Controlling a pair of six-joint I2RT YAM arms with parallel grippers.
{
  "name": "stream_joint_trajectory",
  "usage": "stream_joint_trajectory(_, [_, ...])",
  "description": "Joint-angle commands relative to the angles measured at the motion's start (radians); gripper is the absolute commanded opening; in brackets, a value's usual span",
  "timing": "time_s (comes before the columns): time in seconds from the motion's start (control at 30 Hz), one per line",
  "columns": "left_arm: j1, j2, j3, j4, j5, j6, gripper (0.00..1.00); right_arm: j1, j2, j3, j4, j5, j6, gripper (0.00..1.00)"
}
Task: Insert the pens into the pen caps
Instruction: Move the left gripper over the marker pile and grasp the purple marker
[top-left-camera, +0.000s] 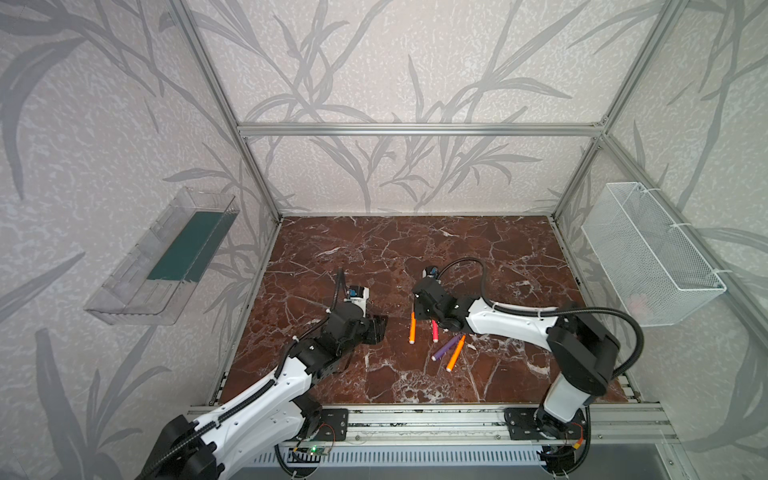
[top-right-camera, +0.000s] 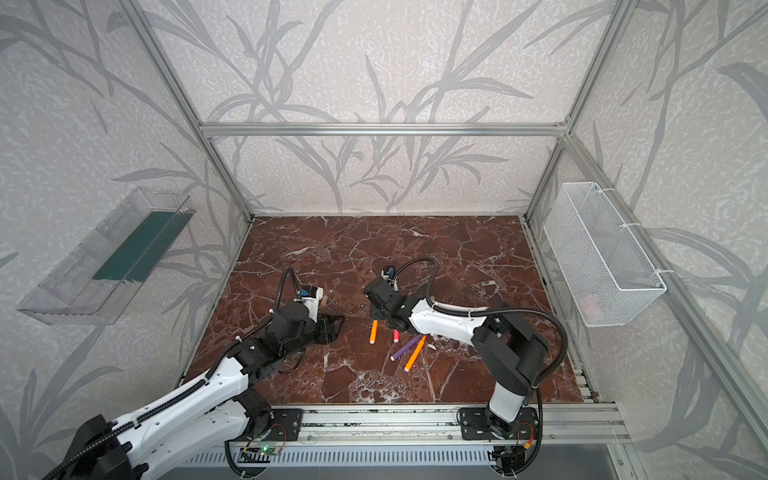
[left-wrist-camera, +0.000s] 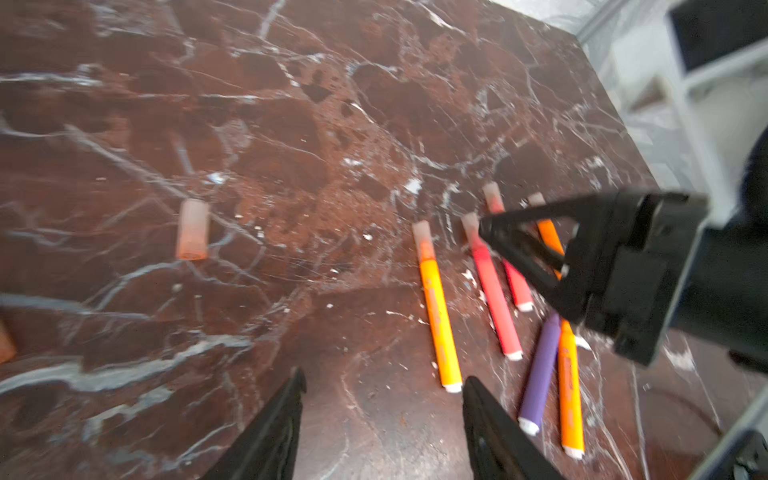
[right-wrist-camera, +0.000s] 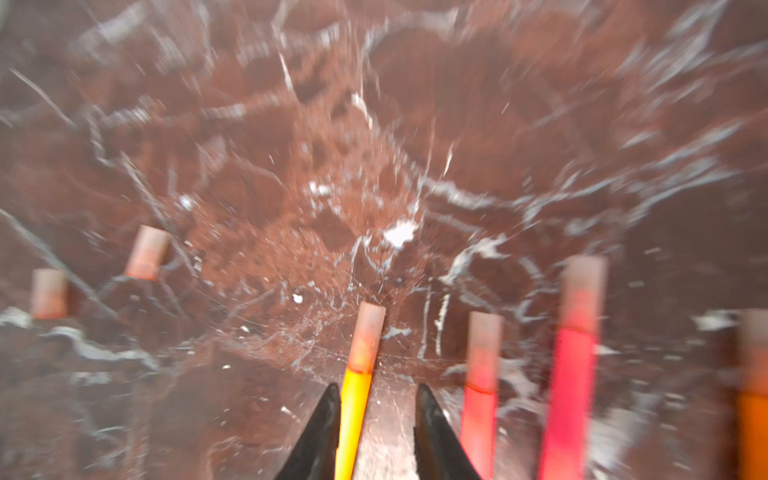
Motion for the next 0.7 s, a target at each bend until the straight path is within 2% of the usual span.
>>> stream_joint_trajectory(0.0, [-0.127, 0.039, 0.025, 0.056, -0.041, 0.044, 0.62, -0.018, -0.125, -0.075, -0.028, 0.112, -0.017, 0.34])
stream_joint_trajectory(0.2, [-0.348, 0.231, 0.11, 0.132, -0.106, 0.07, 0.6, -0.082, -0.39, -0.271, 0.045, 0.203, -0.036, 0.41])
stream_joint_trajectory(0.3, [-0.422, 0.368, 0.185, 0.145, -0.121, 0.091, 0.56, -0.124, -0.535, -0.382, 0.109, 0.229, -0.058, 0.45])
stream_joint_trajectory(0.47, [-0.46, 0.541, 0.289, 0.131, -0.136, 0.098, 0.52, -0.162, -0.718, -0.498, 0.103, 0.27, -0.09, 0.48])
stream_joint_trajectory(0.67, [-0.475, 0.663, 0.387, 0.057, -0.124, 0.104, 0.5, -0.185, -0.864, -0.563, 0.073, 0.261, -0.092, 0.49])
